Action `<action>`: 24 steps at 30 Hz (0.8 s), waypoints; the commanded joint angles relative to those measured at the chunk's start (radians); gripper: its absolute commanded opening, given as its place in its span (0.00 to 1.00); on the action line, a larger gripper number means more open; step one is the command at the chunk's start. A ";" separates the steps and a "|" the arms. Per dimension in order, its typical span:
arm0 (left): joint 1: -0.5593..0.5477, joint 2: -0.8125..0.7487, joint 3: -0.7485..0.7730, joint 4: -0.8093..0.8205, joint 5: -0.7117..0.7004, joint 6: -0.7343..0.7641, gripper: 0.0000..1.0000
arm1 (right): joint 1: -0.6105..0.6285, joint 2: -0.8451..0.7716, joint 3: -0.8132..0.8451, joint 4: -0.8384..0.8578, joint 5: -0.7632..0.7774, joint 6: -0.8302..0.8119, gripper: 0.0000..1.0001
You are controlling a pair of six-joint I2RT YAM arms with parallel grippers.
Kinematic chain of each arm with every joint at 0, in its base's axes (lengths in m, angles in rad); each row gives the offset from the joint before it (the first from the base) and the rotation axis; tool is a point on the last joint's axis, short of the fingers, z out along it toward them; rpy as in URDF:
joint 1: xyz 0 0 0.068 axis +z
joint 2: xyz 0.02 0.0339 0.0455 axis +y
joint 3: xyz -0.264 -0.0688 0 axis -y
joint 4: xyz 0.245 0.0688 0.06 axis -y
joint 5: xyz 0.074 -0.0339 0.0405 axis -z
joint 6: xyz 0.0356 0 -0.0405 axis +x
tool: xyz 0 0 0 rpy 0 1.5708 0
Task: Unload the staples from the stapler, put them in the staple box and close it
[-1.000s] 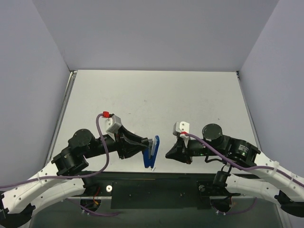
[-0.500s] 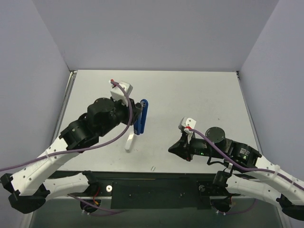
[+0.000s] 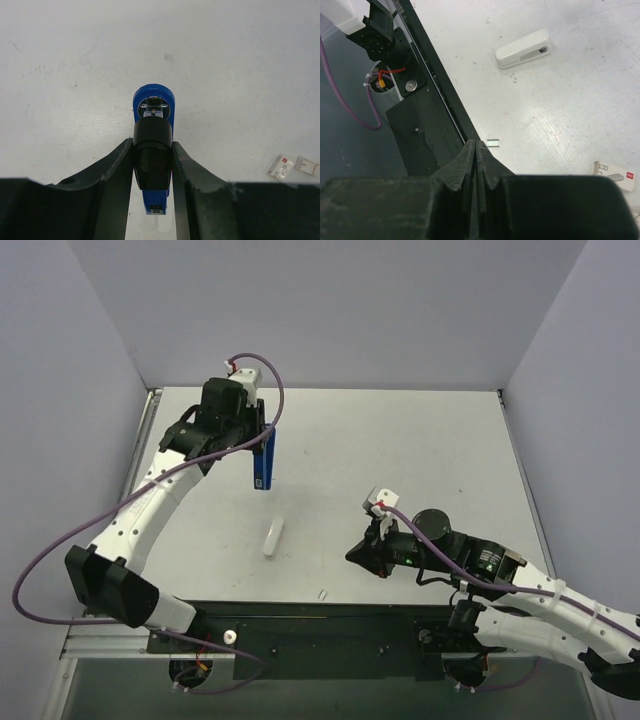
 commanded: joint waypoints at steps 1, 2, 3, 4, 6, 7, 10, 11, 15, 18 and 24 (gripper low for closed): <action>0.059 0.073 0.061 0.022 0.071 0.028 0.00 | -0.007 0.016 -0.021 0.069 0.009 0.035 0.00; 0.074 0.089 0.062 0.023 0.071 0.028 0.00 | -0.009 0.016 -0.028 0.069 0.009 0.036 0.00; 0.092 0.110 0.062 0.026 0.073 0.028 0.00 | -0.007 0.016 -0.033 0.072 0.009 0.041 0.00; 0.100 0.121 0.059 0.031 0.064 0.030 0.00 | -0.007 0.013 -0.039 0.072 0.010 0.042 0.00; 0.125 0.155 0.065 0.034 0.047 0.033 0.00 | -0.006 0.010 -0.051 0.072 0.019 0.047 0.00; 0.143 0.181 0.068 0.034 0.038 0.036 0.00 | -0.010 0.009 -0.054 0.072 0.030 0.053 0.00; 0.174 0.235 0.094 0.025 0.012 0.040 0.00 | -0.009 0.013 -0.068 0.072 0.038 0.065 0.00; 0.191 0.265 0.102 0.022 0.012 0.040 0.00 | -0.010 0.016 -0.068 0.072 0.038 0.073 0.00; 0.217 0.363 0.151 0.005 0.004 0.049 0.00 | -0.010 0.030 -0.076 0.082 0.035 0.088 0.00; 0.229 0.442 0.202 -0.007 -0.010 0.059 0.00 | -0.010 0.042 -0.084 0.086 0.033 0.096 0.00; 0.251 0.604 0.304 -0.030 -0.025 0.068 0.00 | -0.012 0.052 -0.102 0.099 0.035 0.105 0.00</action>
